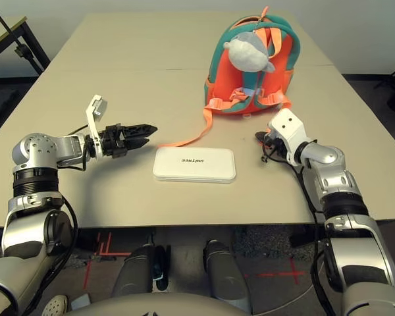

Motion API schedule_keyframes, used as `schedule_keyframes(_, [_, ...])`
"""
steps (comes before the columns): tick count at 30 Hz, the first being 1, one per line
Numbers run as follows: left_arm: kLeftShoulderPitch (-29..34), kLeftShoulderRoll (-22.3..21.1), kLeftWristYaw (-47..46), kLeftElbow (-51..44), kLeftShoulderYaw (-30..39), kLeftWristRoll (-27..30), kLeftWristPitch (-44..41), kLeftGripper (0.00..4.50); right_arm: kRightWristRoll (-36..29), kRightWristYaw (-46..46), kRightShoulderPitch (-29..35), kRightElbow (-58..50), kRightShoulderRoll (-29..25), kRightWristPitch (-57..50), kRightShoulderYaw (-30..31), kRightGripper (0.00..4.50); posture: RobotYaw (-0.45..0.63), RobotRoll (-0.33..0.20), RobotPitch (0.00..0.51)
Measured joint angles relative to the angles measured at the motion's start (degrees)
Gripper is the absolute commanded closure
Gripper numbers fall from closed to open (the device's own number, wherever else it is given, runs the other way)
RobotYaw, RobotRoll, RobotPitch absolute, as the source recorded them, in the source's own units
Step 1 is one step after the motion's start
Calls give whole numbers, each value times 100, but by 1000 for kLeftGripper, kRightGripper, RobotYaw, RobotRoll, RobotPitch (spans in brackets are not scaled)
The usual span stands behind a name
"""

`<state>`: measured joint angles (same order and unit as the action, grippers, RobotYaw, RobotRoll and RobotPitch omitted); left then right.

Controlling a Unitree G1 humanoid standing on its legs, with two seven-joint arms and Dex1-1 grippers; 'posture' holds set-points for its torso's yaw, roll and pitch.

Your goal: Put the pencil case into the backpack and zip it.

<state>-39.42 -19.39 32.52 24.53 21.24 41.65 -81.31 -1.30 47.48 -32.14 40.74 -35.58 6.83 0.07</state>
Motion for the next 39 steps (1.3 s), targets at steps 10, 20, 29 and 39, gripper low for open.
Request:
schedule_keyframes(10, [143, 182, 41, 131, -172, -14, -181, 0, -3, 283, 298, -531, 56, -435, 82, 4476, -151, 0, 93])
schedule_keyframes(20, [51, 250, 144, 382, -275, -22, -113, 0, -175, 1186, 1013, -2211, -328, -1820, 333, 4476, -165, 0, 97])
schedule_keyframes(29, [-28, 295, 148, 542, -388, -29, -85, 0, -193, 1264, 1127, -2664, -317, -2192, 455, 4476, -165, 0, 98])
schedule_keyframes(39, [-36, 322, 154, 546, -438, -30, -87, 0, -260, 1245, 1139, -3170, 139, -2714, 643, 4476, -165, 0, 99])
